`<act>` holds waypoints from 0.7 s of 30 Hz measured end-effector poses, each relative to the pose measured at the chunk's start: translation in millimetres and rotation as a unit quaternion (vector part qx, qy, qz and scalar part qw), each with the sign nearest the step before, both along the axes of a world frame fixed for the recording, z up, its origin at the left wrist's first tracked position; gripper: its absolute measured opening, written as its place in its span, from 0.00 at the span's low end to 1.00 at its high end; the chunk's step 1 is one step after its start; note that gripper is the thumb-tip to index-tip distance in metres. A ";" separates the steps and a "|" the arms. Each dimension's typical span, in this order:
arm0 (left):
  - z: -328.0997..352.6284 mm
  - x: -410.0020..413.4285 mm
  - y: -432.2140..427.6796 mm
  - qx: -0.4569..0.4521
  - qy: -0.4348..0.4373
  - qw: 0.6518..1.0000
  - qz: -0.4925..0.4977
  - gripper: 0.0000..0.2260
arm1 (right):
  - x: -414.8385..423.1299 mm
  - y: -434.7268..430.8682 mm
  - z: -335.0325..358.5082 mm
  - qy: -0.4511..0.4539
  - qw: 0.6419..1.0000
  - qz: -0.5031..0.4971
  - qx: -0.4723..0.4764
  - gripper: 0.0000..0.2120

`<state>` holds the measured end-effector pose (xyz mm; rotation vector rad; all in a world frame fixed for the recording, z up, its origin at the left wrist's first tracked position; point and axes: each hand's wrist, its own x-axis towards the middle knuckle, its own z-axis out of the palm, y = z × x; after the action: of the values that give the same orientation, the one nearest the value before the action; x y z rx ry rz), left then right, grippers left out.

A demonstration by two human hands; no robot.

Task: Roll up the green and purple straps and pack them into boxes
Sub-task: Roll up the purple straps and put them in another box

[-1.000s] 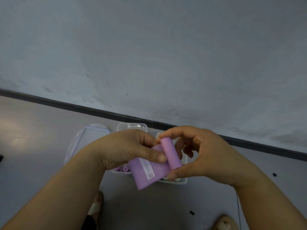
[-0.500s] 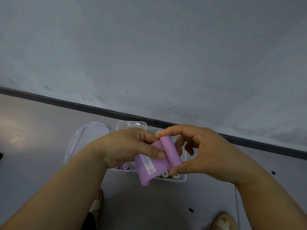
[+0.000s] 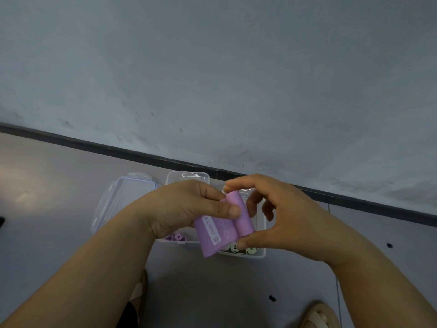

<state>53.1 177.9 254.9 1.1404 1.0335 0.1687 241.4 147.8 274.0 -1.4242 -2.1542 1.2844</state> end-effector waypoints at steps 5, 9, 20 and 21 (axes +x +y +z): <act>2.7 -0.4 -0.3 -0.006 0.001 1.000 -0.002 0.10 | 2.5 0.0 -4.2 0.000 1.000 0.001 0.028 0.26; 1.2 3.3 -1.6 0.006 0.023 1.000 -0.003 0.09 | 4.7 0.0 -8.1 -0.008 0.998 0.005 0.063 0.24; -2.8 4.2 -1.2 0.069 0.069 0.994 0.058 0.16 | 0.4 0.3 -11.5 -0.043 0.999 0.002 -0.009 0.33; -3.4 3.5 -0.8 0.071 0.057 0.993 0.070 0.16 | -0.4 0.0 -10.2 -0.035 0.999 -0.004 -0.024 0.32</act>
<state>56.7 177.1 251.4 1.2169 1.2187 0.2946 241.0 147.8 263.8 -1.5170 -2.1746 1.3095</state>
